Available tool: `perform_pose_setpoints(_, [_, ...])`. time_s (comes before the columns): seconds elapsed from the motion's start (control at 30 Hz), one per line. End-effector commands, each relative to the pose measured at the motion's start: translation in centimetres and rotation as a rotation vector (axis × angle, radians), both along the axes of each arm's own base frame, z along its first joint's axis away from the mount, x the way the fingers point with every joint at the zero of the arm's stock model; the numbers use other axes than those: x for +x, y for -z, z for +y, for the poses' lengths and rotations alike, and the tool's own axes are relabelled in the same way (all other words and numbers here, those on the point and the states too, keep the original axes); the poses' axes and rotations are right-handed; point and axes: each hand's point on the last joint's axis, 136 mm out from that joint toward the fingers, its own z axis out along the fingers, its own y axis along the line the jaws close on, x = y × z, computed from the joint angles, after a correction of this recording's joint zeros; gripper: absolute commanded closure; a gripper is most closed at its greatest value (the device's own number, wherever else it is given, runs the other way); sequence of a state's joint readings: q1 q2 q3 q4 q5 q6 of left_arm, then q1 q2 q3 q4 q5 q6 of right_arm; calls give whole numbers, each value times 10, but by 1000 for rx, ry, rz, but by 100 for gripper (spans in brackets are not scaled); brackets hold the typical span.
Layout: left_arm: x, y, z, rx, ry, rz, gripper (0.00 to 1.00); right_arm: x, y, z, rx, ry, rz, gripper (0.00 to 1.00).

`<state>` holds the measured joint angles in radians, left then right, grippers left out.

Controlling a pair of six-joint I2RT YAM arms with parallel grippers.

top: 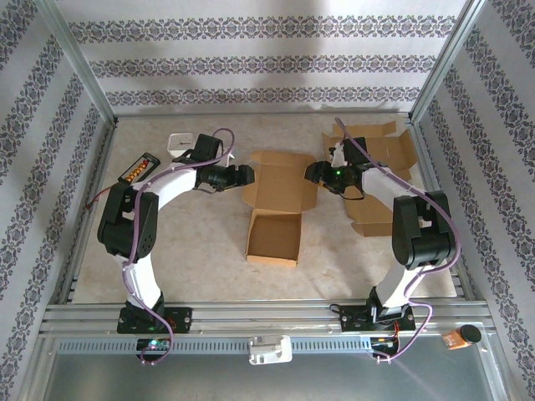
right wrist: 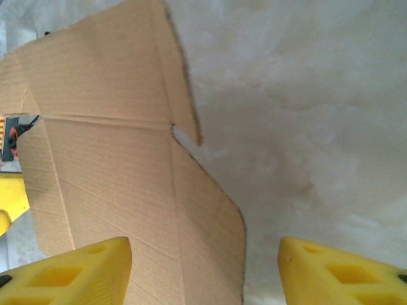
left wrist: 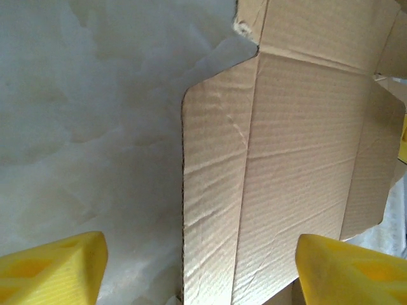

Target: Fold the paper box

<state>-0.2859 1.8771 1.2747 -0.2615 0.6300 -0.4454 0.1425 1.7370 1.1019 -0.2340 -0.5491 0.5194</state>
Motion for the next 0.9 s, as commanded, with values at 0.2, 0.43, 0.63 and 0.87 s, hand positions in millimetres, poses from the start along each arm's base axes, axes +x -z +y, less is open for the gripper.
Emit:
perform_pose_setpoints(0.2, [17, -18, -17, -131, 33, -77, 65, -1, -14, 18, -23, -62, -86, 64])
perform_pose_setpoints(0.43, [17, -16, -9, -54, 44, -102, 92, -1, -36, 29, -31, -68, -162, 61])
perform_pose_setpoints(0.63, [15, -34, -8, 10, 170, -308, 100, 8, -75, -3, -194, -43, -329, 25])
perform_pose_setpoints(0.87, [7, -59, -21, 10, 316, -606, 100, 18, -126, 10, -373, -407, -713, 10])
